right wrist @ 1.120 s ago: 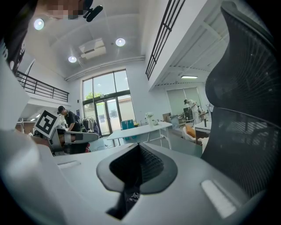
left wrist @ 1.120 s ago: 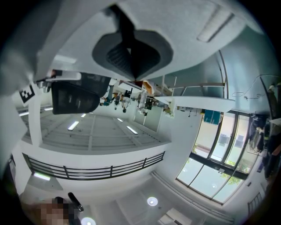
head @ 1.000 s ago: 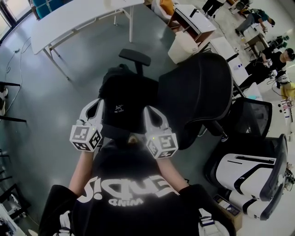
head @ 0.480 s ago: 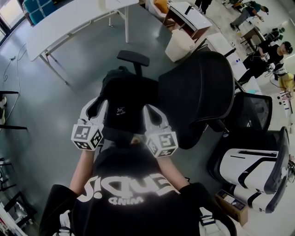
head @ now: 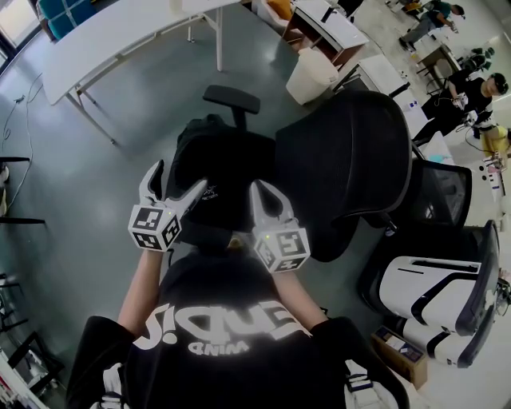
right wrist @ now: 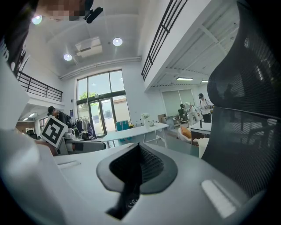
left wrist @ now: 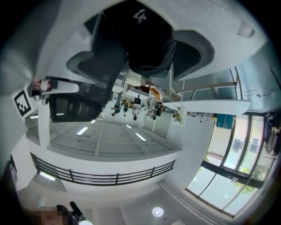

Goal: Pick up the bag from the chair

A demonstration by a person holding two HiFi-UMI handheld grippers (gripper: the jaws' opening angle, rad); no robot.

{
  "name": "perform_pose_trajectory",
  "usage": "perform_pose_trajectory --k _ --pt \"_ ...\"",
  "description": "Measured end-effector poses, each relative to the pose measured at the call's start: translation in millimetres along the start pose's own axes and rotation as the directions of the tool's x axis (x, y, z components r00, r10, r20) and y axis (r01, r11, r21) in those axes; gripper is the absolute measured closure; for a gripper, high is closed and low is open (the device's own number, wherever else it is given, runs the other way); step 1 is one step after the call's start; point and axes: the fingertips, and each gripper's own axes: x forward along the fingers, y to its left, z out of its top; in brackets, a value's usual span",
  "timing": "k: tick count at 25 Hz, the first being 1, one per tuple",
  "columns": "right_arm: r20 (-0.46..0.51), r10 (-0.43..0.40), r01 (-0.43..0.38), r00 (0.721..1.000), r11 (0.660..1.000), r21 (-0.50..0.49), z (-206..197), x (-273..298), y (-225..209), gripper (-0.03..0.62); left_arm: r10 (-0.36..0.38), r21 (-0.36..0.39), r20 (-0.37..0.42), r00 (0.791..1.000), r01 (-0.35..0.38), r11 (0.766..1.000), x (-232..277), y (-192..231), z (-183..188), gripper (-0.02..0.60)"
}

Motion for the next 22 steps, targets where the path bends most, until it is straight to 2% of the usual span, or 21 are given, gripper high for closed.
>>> perform_pose_trajectory --k 11,17,22 --pt "-0.019 -0.019 0.020 1.000 1.000 0.007 -8.7 12.6 -8.3 0.592 0.021 0.096 -0.123 0.992 -0.010 0.995 65.1 50.4 -38.7 0.064" --pt "-0.031 -0.031 0.032 0.999 0.999 0.013 -10.2 21.7 -22.2 0.592 0.022 0.148 -0.227 0.974 0.012 0.989 114.9 73.6 -72.4 0.051" --pt "-0.046 -0.038 0.039 0.998 0.999 0.017 -14.5 28.2 -31.4 0.592 0.035 0.162 -0.290 0.956 0.013 0.987 149.0 93.3 -97.1 0.049"
